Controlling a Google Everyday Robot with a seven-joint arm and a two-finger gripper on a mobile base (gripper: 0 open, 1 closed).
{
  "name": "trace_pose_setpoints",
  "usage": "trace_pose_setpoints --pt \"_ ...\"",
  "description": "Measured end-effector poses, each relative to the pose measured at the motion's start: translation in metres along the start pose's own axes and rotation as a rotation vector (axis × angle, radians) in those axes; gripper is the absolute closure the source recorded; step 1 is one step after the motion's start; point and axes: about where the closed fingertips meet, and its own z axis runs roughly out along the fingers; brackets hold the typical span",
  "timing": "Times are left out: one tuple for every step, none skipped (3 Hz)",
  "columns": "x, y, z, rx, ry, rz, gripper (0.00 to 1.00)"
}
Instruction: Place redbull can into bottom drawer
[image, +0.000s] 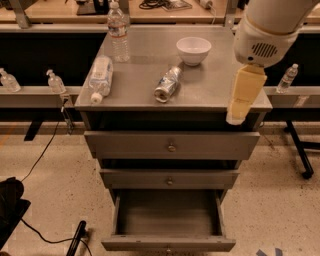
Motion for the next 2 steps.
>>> trace_pose_setpoints --pt "-0.03 -0.033 0.014 0.013 -0.05 0.077 0.0" --pt "-0.041 -0.057 0.034 0.012 -0.146 0.241 0.0"
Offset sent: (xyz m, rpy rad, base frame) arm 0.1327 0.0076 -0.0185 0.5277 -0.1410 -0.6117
